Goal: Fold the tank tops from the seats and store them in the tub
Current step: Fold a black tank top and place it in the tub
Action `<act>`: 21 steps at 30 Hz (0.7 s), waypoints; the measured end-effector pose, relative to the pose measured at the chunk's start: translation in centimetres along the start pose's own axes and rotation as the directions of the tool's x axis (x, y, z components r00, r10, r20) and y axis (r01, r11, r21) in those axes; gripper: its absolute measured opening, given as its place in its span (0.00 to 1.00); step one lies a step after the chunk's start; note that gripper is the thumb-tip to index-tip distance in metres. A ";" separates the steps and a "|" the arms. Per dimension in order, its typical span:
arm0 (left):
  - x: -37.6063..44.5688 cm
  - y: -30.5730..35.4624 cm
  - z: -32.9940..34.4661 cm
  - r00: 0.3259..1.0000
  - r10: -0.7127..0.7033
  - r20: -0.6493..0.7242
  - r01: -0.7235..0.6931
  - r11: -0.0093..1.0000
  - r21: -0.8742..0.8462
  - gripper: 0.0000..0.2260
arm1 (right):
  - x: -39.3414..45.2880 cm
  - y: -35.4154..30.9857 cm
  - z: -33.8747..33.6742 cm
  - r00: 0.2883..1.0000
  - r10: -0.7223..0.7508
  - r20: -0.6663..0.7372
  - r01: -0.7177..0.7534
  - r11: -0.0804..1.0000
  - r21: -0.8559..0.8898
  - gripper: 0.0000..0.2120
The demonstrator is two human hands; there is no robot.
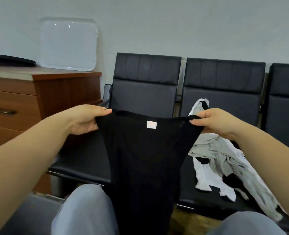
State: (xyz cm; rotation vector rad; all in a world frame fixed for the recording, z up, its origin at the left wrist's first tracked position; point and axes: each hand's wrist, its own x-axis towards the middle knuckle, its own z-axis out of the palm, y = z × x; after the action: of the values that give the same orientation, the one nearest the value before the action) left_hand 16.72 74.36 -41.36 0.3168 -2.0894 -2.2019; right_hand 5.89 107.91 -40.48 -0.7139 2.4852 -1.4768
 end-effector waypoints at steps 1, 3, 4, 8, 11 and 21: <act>0.2 -0.3 -0.9 1.000 -0.015 0.002 0.015 1.000 0.004 0.08 | 0.5 0.2 -0.1 1.000 0.008 0.005 -0.007 0.996 -0.085 0.08; 0.7 -1.0 -2.1 0.999 -0.036 0.002 0.036 0.997 0.068 0.10 | 1.9 0.8 -0.4 1.000 0.028 -0.004 -0.027 0.957 -0.290 0.07; 1.0 -1.3 -2.4 0.999 -0.039 -0.006 0.039 0.986 0.160 0.11 | 2.6 1.0 -0.4 0.999 0.035 -0.012 -0.037 0.916 -0.400 0.08; 2.7 -2.3 -2.6 0.987 0.070 -0.146 0.053 0.715 0.697 0.05 | 5.3 2.1 0.1 0.996 0.066 -0.067 -0.094 0.758 -0.645 0.17; 4.7 -3.7 -2.5 0.962 0.178 -0.205 0.086 0.517 0.852 0.11 | 6.9 2.9 1.0 0.994 0.007 -0.113 -0.081 0.742 -0.666 0.14; 13.1 -15.3 -0.4 0.913 0.002 -0.408 0.058 0.989 0.134 0.17 | 12.3 11.6 11.0 0.942 -0.046 -0.332 -0.044 0.965 -0.257 0.17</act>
State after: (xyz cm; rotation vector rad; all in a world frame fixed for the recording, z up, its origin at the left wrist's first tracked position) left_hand 5.24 72.24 -57.72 0.7519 -2.0129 -1.8004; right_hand -4.42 98.04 -54.72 -0.5367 2.9795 -1.3836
